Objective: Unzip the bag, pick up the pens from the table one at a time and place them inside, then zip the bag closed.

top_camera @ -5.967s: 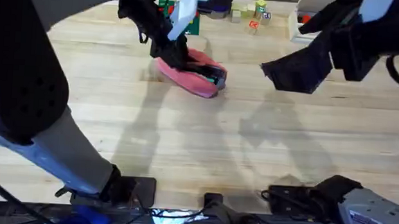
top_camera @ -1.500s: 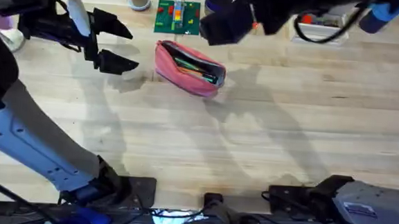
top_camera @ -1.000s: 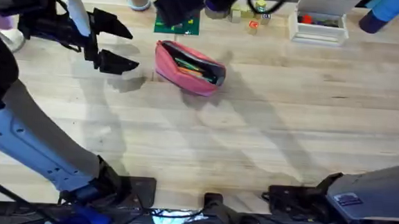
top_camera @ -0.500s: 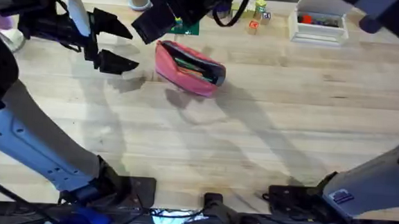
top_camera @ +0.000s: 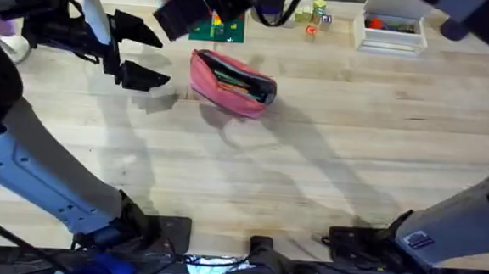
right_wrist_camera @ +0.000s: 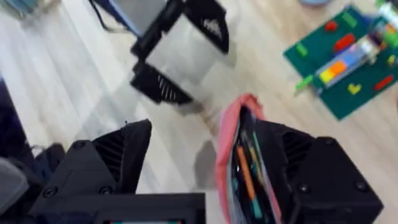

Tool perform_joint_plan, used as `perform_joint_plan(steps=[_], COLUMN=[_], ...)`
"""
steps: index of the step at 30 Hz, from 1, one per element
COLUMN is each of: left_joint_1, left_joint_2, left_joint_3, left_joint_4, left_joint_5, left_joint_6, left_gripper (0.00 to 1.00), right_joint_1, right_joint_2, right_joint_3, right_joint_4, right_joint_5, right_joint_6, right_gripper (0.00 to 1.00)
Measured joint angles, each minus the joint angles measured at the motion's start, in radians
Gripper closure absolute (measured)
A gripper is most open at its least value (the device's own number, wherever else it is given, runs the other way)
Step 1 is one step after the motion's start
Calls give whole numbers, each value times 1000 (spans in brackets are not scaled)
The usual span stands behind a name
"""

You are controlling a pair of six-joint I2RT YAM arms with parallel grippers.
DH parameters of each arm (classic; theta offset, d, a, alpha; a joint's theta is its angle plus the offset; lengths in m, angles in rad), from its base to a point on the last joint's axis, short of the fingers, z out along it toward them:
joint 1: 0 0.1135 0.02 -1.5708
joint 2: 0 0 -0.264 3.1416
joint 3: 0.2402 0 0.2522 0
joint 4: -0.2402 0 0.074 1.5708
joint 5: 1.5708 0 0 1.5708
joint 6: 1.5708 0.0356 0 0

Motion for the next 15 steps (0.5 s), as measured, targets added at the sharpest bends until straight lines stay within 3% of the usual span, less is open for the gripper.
perform_joint_plan(steps=[15], left_joint_1=[0], left_joint_2=[0], left_joint_3=[0], left_joint_4=[0], left_joint_5=[0], left_joint_6=[0], left_gripper=[7], right_joint_1=[0], right_joint_2=[176], right_joint_3=[7], right_joint_4=[218], right_joint_5=[4], right_joint_6=[10], right_gripper=[5])
